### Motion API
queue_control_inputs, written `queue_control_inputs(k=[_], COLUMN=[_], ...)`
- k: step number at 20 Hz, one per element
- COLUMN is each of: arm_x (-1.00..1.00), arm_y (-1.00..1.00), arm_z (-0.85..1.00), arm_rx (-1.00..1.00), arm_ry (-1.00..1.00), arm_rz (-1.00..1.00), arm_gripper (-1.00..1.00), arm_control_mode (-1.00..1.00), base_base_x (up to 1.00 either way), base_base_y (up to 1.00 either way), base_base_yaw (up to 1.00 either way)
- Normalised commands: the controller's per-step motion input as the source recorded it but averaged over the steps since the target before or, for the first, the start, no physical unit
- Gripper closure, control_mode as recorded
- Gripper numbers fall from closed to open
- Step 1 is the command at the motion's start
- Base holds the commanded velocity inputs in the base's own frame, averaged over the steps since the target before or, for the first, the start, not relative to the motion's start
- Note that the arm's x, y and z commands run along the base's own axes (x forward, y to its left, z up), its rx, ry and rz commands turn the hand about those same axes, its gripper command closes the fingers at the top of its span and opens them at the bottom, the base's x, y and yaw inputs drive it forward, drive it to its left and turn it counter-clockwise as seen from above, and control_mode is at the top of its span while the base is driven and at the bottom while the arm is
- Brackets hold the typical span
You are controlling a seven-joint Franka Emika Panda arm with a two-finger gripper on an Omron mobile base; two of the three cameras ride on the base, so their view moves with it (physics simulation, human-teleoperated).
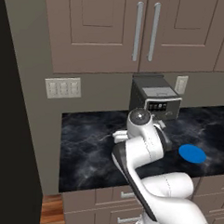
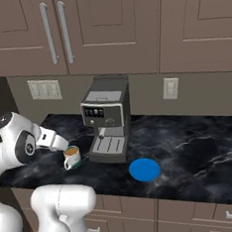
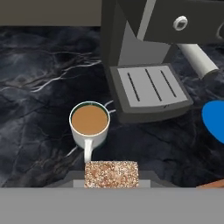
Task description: Take a sugar cube from the saucer and place it inside the coffee. Then, grab milk from the fridge and place it next to the coffee on the counter to sweeten the coffee.
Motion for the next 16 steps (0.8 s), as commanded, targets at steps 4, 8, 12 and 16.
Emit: queue_control_inputs(k=[4,8,12,16], arm_x=[0.26,0.26,0.24,0.23], arm_y=[0.00,0.00,0.00,0.00], arm_z=[-0.22,-0.21,-0.18,-0.22], arm_rx=[0.00,0.00,0.00,0.00], arm_ry=[0.00,0.00,0.00,0.02], arm_rz=[0.00,0.00,0.00,0.00], arm_gripper=[1.00,1.00,1.00,1.00], arm_control_mode=[-1.00,-1.00,-1.00,-1.00], base_base_x=[0.00,0.00,0.00,0.00], base_base_y=[0.00,0.00,0.00,0.00], base_base_yaw=[0.00,0.00,0.00,0.00])
